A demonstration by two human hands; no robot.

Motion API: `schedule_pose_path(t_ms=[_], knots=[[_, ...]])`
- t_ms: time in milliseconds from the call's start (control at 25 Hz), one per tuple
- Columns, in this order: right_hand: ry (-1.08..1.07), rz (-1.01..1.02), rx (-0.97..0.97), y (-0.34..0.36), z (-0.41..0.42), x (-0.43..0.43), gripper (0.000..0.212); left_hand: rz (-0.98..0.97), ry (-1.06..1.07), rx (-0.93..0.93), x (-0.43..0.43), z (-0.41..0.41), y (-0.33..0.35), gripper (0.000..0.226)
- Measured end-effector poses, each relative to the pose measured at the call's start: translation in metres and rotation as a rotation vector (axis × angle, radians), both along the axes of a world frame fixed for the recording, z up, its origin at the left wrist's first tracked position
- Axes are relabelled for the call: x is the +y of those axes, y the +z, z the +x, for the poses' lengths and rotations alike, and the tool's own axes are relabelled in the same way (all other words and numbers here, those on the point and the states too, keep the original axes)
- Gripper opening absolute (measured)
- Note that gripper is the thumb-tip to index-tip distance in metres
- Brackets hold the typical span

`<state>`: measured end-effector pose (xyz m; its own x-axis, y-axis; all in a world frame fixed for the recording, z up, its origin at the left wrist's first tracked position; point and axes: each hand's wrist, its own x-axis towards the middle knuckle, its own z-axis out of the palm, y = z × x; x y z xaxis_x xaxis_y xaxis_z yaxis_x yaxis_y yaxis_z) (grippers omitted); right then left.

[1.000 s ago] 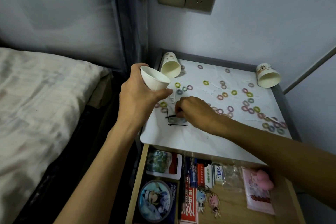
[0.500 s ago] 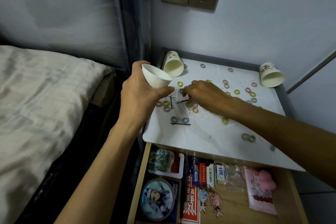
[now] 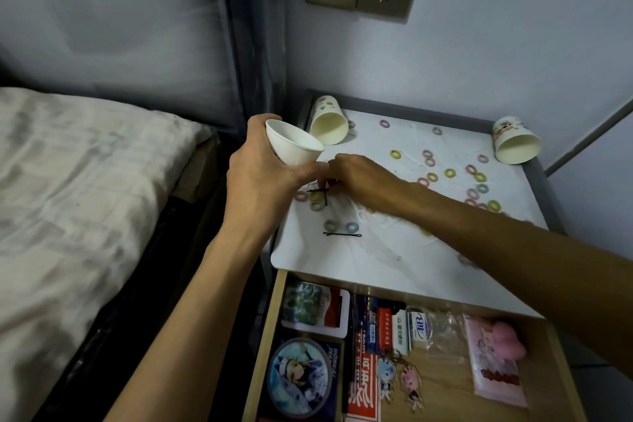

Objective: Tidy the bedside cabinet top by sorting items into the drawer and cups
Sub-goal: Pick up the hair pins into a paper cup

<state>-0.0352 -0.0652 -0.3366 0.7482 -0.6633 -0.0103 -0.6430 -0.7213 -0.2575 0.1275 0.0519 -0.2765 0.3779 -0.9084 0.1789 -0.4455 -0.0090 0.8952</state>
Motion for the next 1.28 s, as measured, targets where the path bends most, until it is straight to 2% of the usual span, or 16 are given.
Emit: schedule_pose_path(t_ms=[240, 440, 680, 840, 1000, 1160, 1280], knots=[[0.008, 0.035, 0.023, -0.003, 0.001, -0.001, 0.018, 0.002, -0.007, 0.013, 0.000, 0.001, 0.001, 0.072], [0.154, -0.173, 0.090, -0.002, -0.005, 0.006, 0.015, -0.005, -0.017, 0.016, 0.001, -0.001, 0.002, 0.071], [-0.035, -0.170, 0.150, 0.010, -0.007, -0.003, 0.005, 0.008, -0.006, 0.008, 0.000, -0.001, 0.001, 0.070], [-0.131, -0.086, 0.084, 0.012, -0.012, -0.009, 0.019, 0.005, -0.023, 0.039, 0.001, -0.004, 0.004, 0.069], [-0.302, 0.045, -0.066, 0.012, -0.011, -0.012, 0.031, 0.003, -0.025, 0.058, 0.002, -0.003, 0.005, 0.067], [-0.384, 0.062, -0.094, 0.009, -0.014, -0.016, 0.022, 0.006, -0.024, 0.063, 0.002, -0.004, 0.005, 0.067], [-0.401, 0.035, -0.006, 0.009, -0.017, -0.020, 0.021, 0.009, -0.022, 0.065, 0.002, -0.004, 0.005, 0.068]])
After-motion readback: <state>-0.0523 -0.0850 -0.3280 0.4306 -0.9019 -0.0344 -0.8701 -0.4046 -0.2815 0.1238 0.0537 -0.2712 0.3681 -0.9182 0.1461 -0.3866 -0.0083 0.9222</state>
